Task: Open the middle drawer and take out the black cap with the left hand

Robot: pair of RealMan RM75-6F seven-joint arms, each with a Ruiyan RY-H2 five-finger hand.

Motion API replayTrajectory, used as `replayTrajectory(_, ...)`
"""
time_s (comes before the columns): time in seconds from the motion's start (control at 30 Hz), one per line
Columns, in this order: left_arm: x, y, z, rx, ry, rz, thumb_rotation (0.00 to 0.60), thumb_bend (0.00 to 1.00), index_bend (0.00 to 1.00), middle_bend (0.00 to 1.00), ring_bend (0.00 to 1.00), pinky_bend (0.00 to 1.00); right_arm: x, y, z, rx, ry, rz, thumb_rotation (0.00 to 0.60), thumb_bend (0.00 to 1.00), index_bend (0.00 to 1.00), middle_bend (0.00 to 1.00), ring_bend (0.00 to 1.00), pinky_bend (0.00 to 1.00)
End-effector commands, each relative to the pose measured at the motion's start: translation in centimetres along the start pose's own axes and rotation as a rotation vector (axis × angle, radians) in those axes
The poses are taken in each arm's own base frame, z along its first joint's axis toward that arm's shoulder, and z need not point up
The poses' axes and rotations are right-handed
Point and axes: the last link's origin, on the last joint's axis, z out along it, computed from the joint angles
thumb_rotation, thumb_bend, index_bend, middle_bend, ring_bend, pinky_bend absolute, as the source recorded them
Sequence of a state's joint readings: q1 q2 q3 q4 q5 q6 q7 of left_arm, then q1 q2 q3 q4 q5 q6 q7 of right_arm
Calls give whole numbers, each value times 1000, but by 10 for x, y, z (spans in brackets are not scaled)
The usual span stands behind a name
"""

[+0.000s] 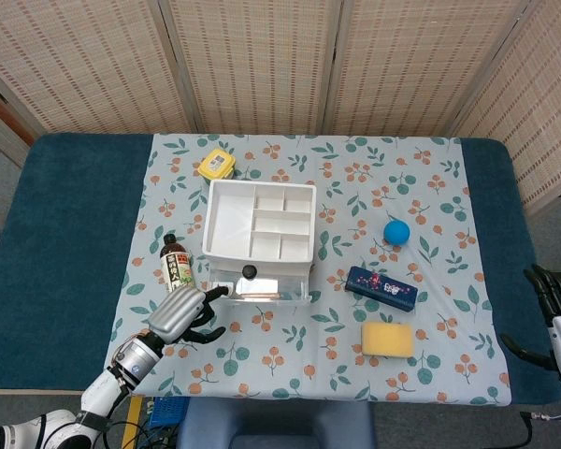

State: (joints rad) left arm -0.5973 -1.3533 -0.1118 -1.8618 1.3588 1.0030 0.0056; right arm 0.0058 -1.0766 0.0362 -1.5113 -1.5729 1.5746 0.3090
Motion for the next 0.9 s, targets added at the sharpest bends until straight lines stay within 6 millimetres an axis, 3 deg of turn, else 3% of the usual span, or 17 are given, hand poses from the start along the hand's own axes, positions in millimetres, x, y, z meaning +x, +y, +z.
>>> replayTrajectory(0.03,0,1,-3,-3,-6,0,600,299,317,989,1000,1000,0,0,0,0,1,0,600,199,0,0,0,0)
replayTrajectory(0.9,-4,8,-20,-34,-35,-2,600,299,354,989,1000,1000,1,0,-3,-1,7,0,600,199,0,0,0,0)
